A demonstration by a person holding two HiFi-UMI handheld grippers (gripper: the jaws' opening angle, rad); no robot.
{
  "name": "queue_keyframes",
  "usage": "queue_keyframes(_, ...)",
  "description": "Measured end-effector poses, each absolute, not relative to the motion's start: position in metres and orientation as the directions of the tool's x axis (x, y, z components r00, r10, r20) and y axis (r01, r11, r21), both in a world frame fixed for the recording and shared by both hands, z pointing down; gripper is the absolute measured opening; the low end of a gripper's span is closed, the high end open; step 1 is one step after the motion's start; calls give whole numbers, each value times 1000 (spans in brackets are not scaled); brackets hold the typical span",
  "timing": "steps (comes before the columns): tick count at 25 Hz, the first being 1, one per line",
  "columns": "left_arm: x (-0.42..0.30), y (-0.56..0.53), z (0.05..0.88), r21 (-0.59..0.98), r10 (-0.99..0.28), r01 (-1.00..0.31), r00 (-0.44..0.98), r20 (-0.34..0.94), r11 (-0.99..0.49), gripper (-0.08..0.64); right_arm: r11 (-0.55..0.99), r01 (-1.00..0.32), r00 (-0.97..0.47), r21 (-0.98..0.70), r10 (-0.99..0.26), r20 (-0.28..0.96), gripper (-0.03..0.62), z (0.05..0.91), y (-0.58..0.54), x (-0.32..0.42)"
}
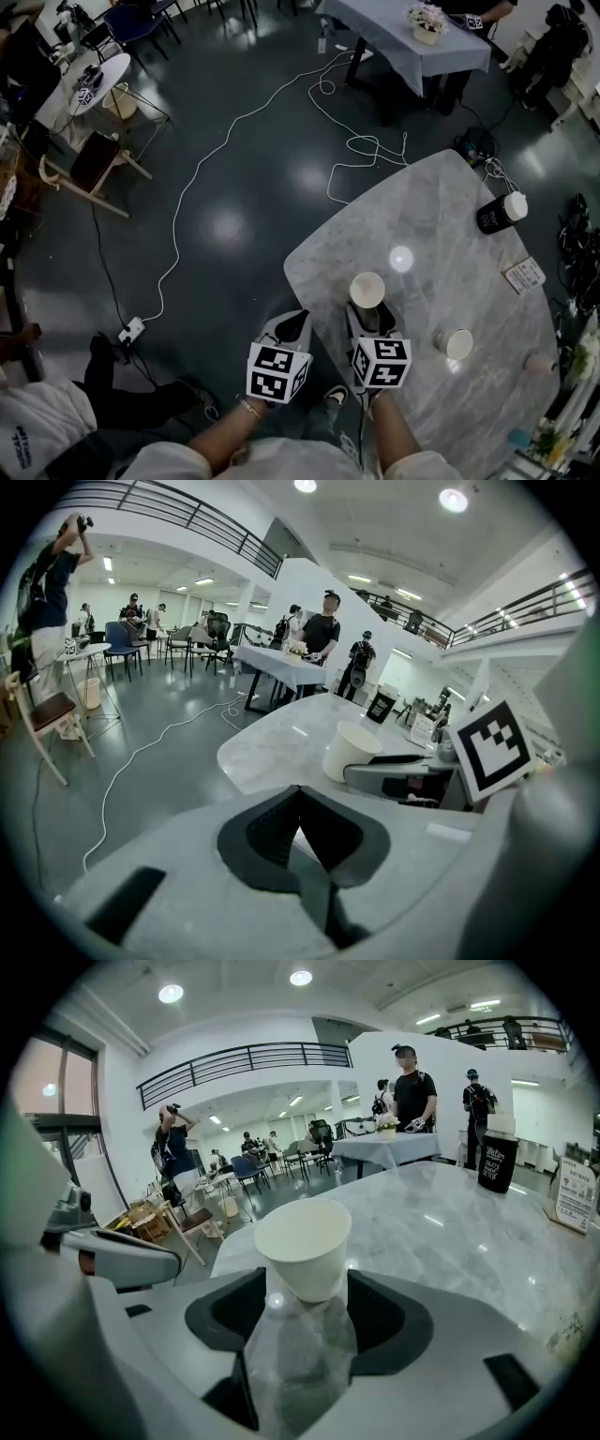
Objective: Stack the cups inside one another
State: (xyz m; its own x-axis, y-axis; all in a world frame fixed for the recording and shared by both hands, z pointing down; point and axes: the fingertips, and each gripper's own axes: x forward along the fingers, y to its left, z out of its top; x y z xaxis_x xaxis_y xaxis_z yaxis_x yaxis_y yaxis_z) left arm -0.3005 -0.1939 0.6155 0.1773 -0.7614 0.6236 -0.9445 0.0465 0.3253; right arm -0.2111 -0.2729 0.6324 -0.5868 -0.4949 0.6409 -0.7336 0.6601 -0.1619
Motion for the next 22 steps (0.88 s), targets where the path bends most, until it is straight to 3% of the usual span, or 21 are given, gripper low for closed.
queue_keyframes(22, -316, -195, 627, 332, -746, -942, 186, 639, 50, -3, 619, -773, -547, -141, -536, 643, 229, 644, -287, -219)
